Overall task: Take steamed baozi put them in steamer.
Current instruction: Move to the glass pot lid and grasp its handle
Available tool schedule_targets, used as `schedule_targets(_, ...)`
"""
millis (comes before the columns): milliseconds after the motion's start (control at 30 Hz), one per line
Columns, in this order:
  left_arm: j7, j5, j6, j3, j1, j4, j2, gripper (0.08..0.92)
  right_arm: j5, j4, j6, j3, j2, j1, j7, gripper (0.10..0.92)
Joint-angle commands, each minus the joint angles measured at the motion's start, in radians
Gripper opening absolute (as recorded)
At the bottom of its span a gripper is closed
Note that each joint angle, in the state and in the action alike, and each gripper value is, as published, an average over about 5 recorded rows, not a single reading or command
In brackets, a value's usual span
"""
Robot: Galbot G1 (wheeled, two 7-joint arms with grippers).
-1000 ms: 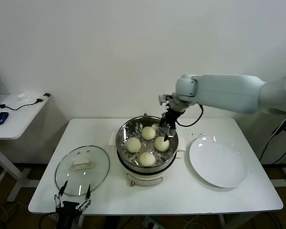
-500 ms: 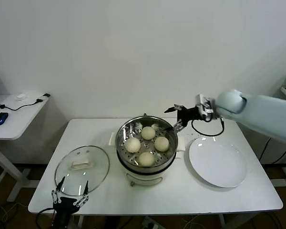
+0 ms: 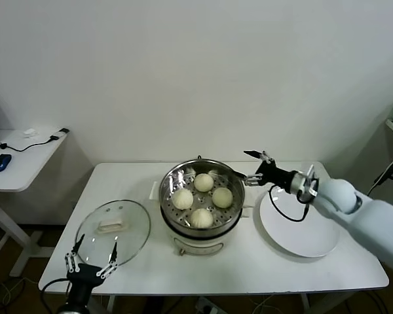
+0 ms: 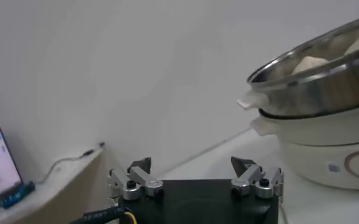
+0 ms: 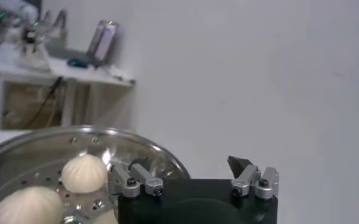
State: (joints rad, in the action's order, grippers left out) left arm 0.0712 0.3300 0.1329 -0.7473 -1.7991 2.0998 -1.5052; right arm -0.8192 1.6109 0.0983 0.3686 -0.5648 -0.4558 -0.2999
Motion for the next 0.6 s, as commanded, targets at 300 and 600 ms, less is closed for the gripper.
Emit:
schedule_targets(300, -0.06, 1.184, -0.03, -0.024, 0.128, -0.086, 0.038, 0.823, 0.238, 0.086, -0.023, -1.022, -0.355, -0.938, 0.043, 0.823)
schedule_targets(600, -0.134, 1.26, -0.102, 0.061, 0.286, -0.303, 0.028, 0.823, 0.301, 0.067, 0.008, -1.051, -0.428, -1.008, 0.045, 0.823)
